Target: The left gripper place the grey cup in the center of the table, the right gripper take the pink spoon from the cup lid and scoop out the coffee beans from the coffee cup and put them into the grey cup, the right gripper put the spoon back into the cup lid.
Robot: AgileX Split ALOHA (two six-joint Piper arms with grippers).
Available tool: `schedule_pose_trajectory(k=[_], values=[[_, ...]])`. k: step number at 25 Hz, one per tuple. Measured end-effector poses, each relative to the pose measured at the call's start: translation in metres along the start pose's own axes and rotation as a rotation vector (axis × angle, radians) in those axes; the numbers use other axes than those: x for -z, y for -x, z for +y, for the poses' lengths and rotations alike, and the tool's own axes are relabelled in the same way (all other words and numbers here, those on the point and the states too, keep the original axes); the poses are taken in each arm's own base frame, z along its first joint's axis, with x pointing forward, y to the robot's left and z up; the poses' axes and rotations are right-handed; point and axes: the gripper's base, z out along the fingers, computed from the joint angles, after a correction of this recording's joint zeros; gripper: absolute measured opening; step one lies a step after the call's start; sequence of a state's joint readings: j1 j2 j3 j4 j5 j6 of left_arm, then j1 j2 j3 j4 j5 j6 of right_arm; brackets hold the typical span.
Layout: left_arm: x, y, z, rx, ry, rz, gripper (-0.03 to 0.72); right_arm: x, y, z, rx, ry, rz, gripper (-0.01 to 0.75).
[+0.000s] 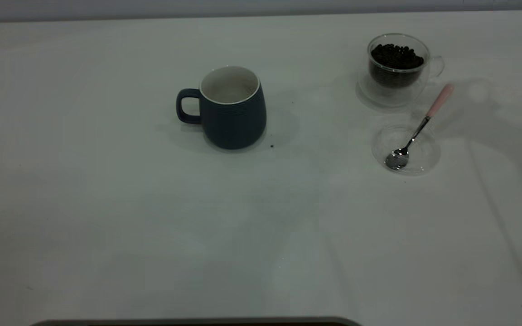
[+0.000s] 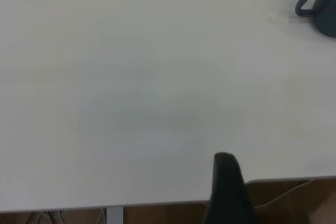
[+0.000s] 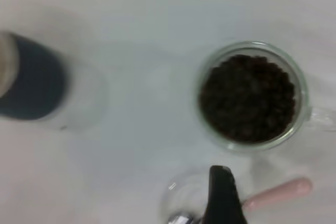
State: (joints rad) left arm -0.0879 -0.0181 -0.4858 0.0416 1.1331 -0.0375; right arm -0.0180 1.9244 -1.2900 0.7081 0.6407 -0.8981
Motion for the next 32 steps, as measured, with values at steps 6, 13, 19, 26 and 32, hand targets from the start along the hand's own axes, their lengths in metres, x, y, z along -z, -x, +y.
schedule_pose_trajectory(k=[6, 13, 19, 26, 32], values=[[0.0, 0.0, 0.0, 0.0, 0.0, 0.0, 0.567, 0.099, -0.009, 0.046, -0.107, -0.08, 0.264, 0.578], [0.0, 0.0, 0.0, 0.001, 0.0, 0.0, 0.567, 0.194, -0.064, 0.077, -0.193, -0.321, 0.29, 0.578], [0.0, 0.0, 0.0, 0.001, 0.0, 0.0, 0.567, 0.213, -0.164, 0.111, -0.2, -0.322, 0.287, 0.578], [0.0, 0.0, 0.0, 0.001, 0.0, 0.0, 0.567, 0.206, -0.226, 0.129, -0.216, -0.293, 0.197, 0.578], [0.0, 0.0, 0.0, 0.001, 0.0, 0.0, 0.567, 0.222, -0.238, 0.14, -0.198, -0.295, 0.092, 0.578]])
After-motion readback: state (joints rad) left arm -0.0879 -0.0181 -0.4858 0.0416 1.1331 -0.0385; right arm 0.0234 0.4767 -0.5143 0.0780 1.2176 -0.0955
